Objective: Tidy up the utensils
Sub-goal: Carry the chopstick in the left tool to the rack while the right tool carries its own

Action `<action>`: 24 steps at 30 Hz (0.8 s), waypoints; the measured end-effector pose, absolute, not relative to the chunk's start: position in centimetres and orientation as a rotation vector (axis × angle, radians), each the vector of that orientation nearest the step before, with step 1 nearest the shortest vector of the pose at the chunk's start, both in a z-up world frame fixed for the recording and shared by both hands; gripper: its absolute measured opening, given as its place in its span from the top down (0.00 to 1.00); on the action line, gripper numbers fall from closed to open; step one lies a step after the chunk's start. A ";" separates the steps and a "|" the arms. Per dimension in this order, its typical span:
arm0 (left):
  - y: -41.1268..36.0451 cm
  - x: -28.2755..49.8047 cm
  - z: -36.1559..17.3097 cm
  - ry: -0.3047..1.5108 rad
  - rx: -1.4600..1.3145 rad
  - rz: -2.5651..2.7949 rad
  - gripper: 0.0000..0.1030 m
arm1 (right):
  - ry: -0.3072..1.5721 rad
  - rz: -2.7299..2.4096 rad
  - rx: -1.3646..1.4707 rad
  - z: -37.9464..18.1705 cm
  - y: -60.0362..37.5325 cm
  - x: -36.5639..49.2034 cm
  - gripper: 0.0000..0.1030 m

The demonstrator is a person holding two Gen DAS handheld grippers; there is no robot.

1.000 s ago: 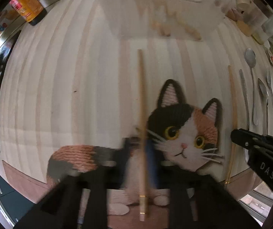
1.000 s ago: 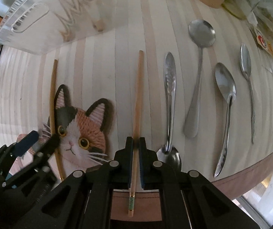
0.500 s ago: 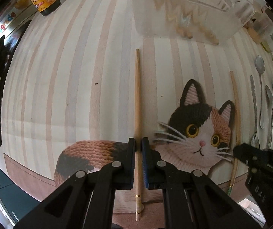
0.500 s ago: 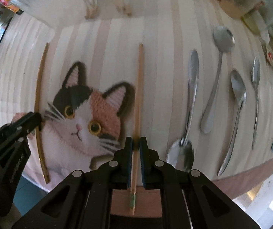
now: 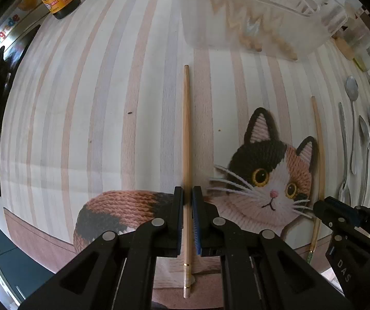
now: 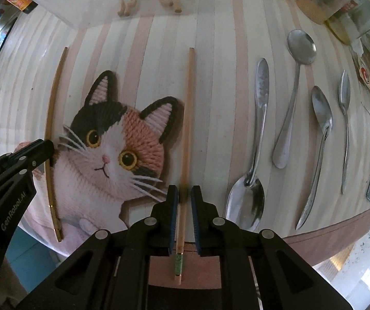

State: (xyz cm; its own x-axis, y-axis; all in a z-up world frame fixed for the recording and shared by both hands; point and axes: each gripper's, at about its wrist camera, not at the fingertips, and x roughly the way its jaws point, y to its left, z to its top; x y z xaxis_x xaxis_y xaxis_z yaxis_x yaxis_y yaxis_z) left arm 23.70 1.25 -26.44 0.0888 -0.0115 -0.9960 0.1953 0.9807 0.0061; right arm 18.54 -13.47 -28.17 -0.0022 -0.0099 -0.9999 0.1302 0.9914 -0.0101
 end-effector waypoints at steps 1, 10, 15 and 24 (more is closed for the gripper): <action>1.2 23.6 -26.4 1.472 0.151 -0.155 0.95 | 1.566 -0.113 0.103 -28.6 -12.5 18.9 0.88; 1.4 22.1 -24.3 1.415 0.164 -0.145 0.96 | 1.535 -0.117 0.184 -28.1 -14.4 18.8 0.93; 1.7 21.5 -20.2 1.337 0.135 -0.130 0.96 | 1.482 -0.095 0.209 -25.4 -15.5 18.5 0.93; 2.5 22.0 -12.0 1.188 0.080 -0.143 0.96 | 1.350 -0.020 0.223 -17.4 -15.8 18.8 0.93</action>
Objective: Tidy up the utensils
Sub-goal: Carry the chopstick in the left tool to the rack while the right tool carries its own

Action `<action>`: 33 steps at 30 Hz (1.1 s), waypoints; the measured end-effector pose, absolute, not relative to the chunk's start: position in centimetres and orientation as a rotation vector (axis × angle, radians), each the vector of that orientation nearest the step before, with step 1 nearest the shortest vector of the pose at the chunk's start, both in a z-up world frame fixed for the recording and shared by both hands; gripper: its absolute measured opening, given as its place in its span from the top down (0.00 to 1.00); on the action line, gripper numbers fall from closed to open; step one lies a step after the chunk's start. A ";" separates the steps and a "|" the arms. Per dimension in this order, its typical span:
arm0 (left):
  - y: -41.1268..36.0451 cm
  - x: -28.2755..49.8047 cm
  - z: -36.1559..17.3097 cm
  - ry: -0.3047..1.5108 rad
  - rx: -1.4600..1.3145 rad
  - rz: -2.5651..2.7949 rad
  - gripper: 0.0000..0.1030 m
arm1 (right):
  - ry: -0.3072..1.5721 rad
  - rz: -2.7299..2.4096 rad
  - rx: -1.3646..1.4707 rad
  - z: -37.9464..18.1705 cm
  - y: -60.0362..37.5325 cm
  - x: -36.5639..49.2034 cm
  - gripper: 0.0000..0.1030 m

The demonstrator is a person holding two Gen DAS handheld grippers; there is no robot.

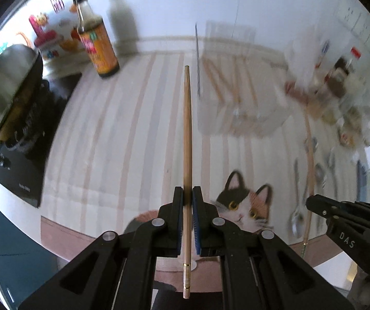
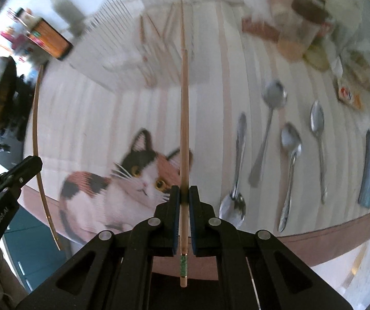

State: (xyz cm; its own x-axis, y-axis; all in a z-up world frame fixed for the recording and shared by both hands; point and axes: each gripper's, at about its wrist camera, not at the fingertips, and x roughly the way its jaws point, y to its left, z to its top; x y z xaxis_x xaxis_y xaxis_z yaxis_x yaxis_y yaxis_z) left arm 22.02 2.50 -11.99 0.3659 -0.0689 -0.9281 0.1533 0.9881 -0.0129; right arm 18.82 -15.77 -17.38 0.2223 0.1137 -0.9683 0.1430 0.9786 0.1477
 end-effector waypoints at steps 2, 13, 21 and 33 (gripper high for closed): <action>2.2 22.6 -10.6 1.162 0.074 -0.154 0.96 | 1.316 0.001 0.228 -15.6 -15.7 19.2 0.93; -0.4 29.2 -4.5 1.047 0.037 -0.225 0.96 | 1.146 0.044 0.273 -7.9 -17.3 25.3 0.93; -1.7 38.2 -5.7 1.150 -0.024 -0.253 0.96 | 1.124 0.039 0.303 -6.3 -18.1 33.9 0.93; -3.4 45.5 -13.0 1.387 -0.055 -0.268 0.96 | 1.248 0.014 0.330 -12.8 -17.9 43.5 0.93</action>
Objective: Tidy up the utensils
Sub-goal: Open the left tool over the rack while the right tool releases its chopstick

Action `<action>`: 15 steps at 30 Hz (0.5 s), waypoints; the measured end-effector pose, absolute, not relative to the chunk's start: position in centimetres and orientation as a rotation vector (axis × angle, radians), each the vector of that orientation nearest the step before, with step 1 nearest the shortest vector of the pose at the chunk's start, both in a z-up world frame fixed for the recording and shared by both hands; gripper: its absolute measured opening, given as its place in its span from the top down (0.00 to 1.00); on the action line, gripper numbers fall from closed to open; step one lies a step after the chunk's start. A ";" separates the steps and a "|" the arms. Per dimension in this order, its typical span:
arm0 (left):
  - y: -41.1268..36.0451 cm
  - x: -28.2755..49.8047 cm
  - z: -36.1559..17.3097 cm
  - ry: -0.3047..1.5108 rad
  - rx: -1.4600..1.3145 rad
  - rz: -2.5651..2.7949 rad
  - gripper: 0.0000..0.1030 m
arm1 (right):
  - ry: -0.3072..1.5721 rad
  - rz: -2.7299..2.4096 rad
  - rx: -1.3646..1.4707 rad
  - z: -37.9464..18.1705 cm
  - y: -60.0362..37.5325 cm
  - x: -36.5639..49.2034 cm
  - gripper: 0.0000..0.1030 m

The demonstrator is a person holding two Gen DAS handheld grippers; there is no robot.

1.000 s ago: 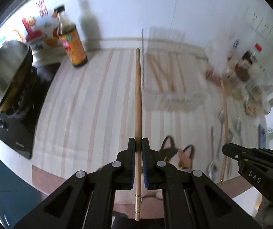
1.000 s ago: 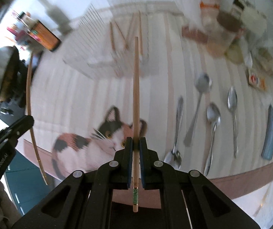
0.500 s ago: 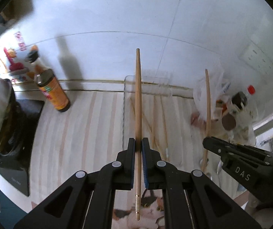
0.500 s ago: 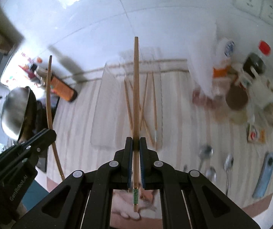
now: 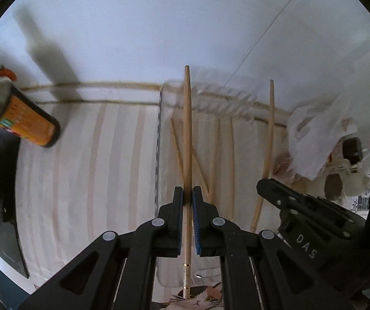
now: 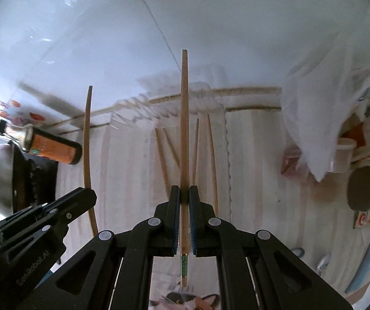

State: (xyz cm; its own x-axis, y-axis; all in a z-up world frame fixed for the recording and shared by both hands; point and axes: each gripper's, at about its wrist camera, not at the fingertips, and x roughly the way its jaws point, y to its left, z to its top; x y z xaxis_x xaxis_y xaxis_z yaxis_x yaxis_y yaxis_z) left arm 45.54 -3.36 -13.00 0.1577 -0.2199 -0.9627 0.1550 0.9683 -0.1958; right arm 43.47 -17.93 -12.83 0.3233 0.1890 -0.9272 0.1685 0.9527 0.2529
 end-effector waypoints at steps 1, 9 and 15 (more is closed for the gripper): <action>-3.4 45.7 -13.6 1.406 -0.052 -0.268 0.96 | 1.264 0.013 0.323 -13.7 -17.8 43.9 0.93; -3.2 45.3 -13.7 1.396 0.009 -0.212 0.92 | 1.371 0.026 0.349 -17.2 -18.2 44.6 0.92; -2.0 43.9 -12.7 1.306 0.073 -0.113 0.47 | 1.342 -0.001 0.334 -16.3 -18.8 43.6 0.74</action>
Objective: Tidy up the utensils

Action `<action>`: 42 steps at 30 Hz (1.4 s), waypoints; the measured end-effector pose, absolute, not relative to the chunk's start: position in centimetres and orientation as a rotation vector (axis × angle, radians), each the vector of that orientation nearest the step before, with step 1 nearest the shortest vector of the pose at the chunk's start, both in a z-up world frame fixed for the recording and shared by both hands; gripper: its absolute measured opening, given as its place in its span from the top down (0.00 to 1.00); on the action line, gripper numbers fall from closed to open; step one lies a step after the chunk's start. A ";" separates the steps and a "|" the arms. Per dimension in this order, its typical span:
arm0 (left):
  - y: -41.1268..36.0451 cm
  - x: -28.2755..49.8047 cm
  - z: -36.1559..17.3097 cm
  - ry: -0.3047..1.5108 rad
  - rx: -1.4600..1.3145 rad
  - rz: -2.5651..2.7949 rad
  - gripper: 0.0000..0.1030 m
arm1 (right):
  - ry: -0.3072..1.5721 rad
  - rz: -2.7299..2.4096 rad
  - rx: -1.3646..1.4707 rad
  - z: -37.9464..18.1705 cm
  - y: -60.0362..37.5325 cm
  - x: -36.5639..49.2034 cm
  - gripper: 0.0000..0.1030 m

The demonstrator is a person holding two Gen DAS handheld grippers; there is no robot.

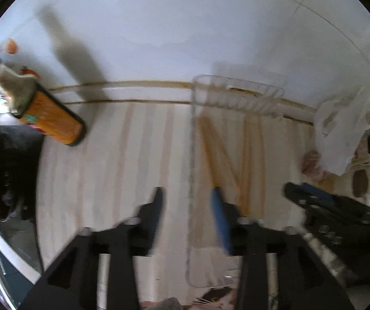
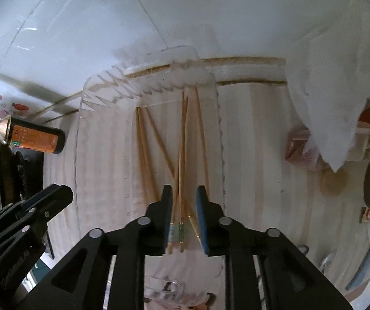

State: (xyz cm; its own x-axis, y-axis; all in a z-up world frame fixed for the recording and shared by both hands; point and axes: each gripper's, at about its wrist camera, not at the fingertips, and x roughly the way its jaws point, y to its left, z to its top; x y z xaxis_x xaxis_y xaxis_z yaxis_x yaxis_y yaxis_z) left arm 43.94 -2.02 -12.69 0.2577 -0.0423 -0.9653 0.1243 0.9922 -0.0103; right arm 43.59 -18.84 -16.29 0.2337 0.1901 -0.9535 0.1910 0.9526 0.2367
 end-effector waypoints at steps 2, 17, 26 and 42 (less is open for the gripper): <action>-1.7 43.2 -12.2 1.259 0.094 -0.089 0.36 | 1.326 -0.016 0.317 -15.5 -19.2 43.0 0.62; -0.8 35.8 -9.3 1.022 0.153 -0.030 0.00 | 1.156 -0.176 0.109 -12.5 -18.7 34.0 0.04; -0.5 30.5 -4.9 0.899 0.137 -0.053 0.00 | 1.003 -0.222 0.081 -7.8 -19.1 27.7 0.04; -2.3 24.7 -2.3 0.825 0.149 -0.072 0.00 | 0.815 -0.174 0.227 -1.9 -21.8 18.4 0.04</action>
State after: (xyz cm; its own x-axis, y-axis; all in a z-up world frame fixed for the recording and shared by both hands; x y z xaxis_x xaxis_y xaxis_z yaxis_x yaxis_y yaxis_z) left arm 24.74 -2.31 -2.27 0.6771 -0.0056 -0.7358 0.1215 0.9871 0.1042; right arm 18.44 -21.78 -1.85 0.6741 -0.0665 -0.7357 0.2402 0.9615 0.1332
